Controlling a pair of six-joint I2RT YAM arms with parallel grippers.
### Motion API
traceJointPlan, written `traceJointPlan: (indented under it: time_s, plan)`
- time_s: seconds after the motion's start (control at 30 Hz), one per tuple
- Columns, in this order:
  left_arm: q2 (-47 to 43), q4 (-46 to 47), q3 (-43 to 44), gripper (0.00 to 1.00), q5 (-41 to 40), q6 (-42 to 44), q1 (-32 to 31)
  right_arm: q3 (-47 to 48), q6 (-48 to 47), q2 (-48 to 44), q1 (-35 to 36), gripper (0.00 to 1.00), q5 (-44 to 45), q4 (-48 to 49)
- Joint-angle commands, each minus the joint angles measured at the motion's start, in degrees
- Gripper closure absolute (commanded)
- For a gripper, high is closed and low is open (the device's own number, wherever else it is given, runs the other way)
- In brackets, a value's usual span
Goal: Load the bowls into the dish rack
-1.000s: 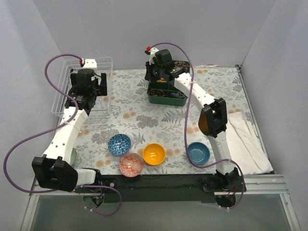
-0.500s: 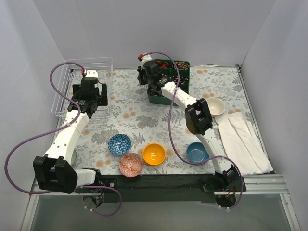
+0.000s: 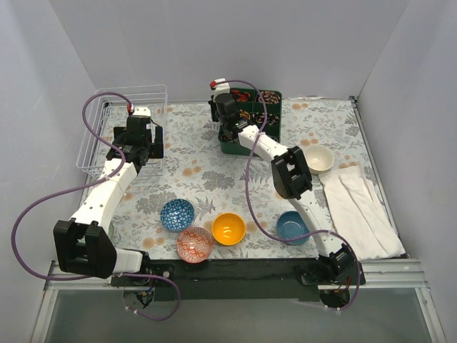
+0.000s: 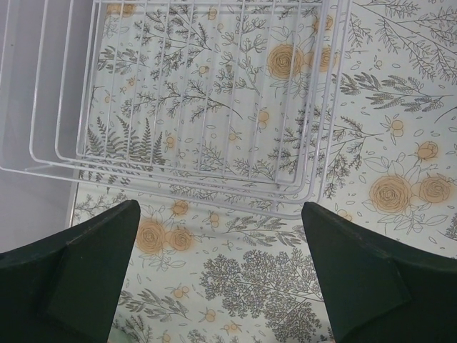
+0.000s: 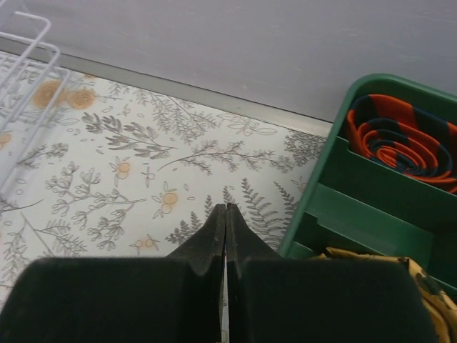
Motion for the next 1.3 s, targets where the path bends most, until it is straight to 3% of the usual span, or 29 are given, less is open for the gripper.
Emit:
traceJointPlan:
  time_s: [0.0, 0.73, 1.27]
  plan:
    - [-0.4, 0.6, 2.7, 0.02, 0.1, -0.5, 0.5, -1.8, -0.4, -1.5, -2.6, 0.99, 3.1, 0.7]
    - [0.5, 3.0, 2.2, 0.02, 2.8, -2.2, 0.7, -16.3, -9.9, -12.3, -11.0, 0.99, 1.0, -8.3]
    - [0.1, 3.1, 1.7, 0.02, 5.1, -3.3, 0.7, -23.8, -22.9, -17.1, -17.7, 0.99, -17.0, -9.5]
